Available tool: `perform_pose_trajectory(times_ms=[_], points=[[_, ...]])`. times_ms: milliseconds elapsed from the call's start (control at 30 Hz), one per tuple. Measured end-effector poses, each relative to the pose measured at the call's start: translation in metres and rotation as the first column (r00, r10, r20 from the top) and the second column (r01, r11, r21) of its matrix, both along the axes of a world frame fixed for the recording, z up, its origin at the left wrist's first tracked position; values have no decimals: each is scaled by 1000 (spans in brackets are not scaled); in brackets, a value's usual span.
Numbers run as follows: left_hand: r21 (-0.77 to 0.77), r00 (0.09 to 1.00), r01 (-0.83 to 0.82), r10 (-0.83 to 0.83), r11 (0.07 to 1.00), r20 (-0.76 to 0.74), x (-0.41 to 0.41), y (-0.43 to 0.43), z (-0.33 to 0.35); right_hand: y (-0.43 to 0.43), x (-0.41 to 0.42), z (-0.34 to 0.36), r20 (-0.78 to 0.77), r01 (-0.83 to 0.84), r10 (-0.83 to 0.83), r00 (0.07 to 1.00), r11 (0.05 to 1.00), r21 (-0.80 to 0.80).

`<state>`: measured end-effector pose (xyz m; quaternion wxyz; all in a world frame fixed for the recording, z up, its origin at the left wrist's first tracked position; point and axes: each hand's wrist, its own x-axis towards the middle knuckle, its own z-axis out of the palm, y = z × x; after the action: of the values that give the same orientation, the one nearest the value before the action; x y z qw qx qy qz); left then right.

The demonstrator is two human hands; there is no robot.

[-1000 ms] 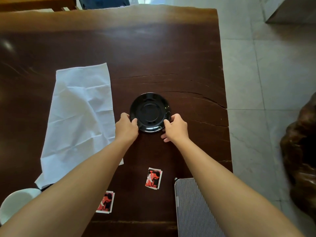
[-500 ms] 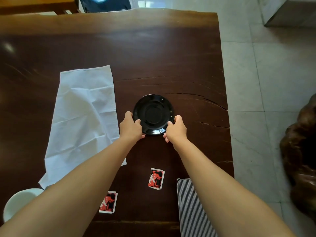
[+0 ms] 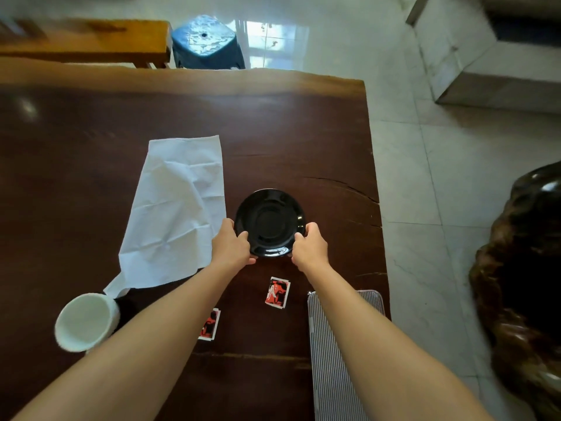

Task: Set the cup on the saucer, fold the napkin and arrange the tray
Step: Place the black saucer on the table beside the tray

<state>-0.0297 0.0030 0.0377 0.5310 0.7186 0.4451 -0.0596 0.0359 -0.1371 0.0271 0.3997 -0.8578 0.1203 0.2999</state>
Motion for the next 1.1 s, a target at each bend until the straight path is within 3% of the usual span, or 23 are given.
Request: perform_pose_trajectory(times_ms=[533,833,1100], points=[[11,985,97,-97,995,144,-175,-21,66,-35,-172,74,163,-11,2,987,998,55],[49,971,189,-194,981,143,-264,-21,78,-47,-273,78,210,26,-32,977,999,29],[41,973,196,-199,980,113,-300,-35,81,-65,-306,81,219,-29,18,976,998,47]])
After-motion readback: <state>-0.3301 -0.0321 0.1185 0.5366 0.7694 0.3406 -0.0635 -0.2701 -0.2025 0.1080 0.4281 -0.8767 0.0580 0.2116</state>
